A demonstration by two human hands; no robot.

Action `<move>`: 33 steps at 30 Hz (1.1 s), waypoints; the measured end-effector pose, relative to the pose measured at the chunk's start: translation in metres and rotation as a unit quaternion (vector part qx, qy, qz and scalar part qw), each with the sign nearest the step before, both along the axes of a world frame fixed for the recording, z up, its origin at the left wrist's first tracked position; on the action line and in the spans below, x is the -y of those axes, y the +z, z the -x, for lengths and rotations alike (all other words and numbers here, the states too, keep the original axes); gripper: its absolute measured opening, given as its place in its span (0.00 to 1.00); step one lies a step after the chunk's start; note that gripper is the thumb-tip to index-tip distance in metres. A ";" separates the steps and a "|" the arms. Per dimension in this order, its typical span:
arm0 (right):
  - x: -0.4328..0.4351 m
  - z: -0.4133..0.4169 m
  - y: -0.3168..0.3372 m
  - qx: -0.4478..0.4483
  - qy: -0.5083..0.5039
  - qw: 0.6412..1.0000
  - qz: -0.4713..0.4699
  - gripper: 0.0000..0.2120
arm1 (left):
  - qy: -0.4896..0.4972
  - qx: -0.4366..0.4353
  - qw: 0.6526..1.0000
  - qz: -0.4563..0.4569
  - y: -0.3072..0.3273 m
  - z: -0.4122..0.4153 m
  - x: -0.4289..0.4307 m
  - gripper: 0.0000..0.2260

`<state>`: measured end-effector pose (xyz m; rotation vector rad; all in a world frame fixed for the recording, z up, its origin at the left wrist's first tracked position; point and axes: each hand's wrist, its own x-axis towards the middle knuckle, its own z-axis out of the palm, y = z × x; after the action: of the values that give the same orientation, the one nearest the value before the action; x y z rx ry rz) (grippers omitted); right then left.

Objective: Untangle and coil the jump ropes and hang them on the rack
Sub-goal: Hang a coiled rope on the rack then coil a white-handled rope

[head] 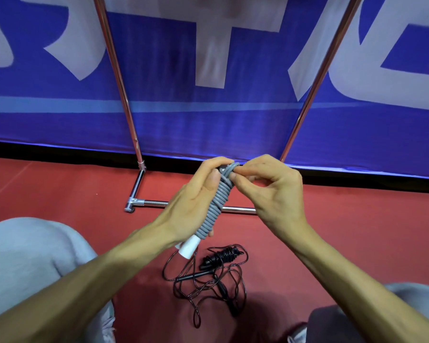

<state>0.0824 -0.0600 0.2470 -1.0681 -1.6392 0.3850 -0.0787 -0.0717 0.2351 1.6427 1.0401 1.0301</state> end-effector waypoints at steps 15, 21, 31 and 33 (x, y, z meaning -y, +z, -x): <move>0.002 0.004 0.006 -0.001 -0.019 0.998 0.061 0.08 | 0.058 -0.152 0.982 -0.098 -0.006 0.001 -0.010 0.07; -0.007 0.005 -0.001 0.130 -0.061 0.988 0.059 0.02 | 0.097 -0.233 0.959 -0.126 -0.007 0.003 -0.006 0.06; -0.005 -0.001 0.004 0.108 0.021 0.966 0.234 0.07 | 0.072 -0.388 0.909 -0.137 -0.002 0.006 -0.008 0.17; -0.004 -0.002 0.007 0.054 0.039 0.965 0.254 0.10 | 0.058 -0.367 0.918 -0.141 -0.002 0.006 -0.010 0.16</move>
<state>0.0846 -0.0556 0.2544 -1.4232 -1.7276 0.8444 -0.0851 -0.0620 0.2331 2.3153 1.5351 0.6468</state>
